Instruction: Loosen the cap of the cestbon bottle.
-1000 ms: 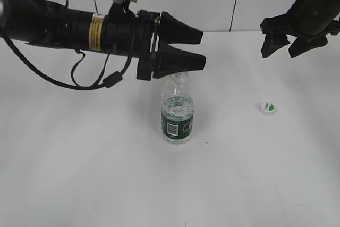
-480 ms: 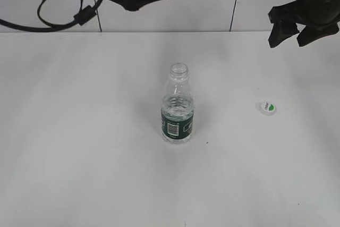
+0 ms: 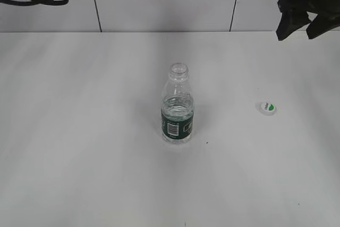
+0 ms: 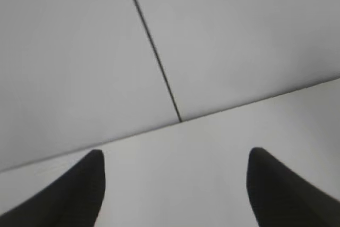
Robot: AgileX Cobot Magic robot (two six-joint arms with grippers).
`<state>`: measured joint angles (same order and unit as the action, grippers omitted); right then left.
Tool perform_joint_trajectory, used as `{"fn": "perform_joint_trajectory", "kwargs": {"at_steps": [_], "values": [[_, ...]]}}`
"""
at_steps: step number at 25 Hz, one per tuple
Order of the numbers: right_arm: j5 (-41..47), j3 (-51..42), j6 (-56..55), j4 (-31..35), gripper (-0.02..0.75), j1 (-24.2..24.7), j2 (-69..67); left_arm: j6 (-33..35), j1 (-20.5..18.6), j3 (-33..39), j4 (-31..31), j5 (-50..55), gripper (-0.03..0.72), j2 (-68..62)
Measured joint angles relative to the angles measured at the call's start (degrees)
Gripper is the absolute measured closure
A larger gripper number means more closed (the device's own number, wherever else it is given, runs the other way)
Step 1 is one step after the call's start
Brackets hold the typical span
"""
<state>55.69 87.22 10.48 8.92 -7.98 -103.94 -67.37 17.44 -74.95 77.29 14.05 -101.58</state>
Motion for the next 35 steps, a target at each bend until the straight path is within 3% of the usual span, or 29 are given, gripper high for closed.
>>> {"fn": "perform_joint_trajectory", "kwargs": {"at_steps": [7,10,12,17,22,29,35], "values": [[3.26,0.0,0.0,-1.9,0.215,0.0,0.24,23.06,0.0,0.0,-33.58,13.4,0.189,0.0],[5.34,0.04,0.0,-2.39,0.215,0.0,0.28,32.52,0.0,0.0,-45.23,20.5,0.189,0.0],[7.41,0.04,0.0,-2.43,0.215,0.0,0.28,37.17,0.0,0.0,-49.66,25.28,0.189,0.0],[12.83,0.06,0.0,-3.44,0.215,0.0,0.28,42.81,0.0,-1.97,-55.09,39.39,0.21,0.04],[13.66,0.06,-1.53,-4.75,0.215,0.0,0.35,43.75,0.0,-4.93,-57.62,53.68,0.277,0.11],[13.86,-1.53,-4.67,-6.69,0.216,0.0,5.2,43.97,0.0,-5.62,-62.41,55.7,0.393,3.57],[13.93,-14.23,-5.1,-7.09,0.217,0.0,16.61,45.06,0.0,-1.44,-63.93,55.64,0.405,11.97]]}}
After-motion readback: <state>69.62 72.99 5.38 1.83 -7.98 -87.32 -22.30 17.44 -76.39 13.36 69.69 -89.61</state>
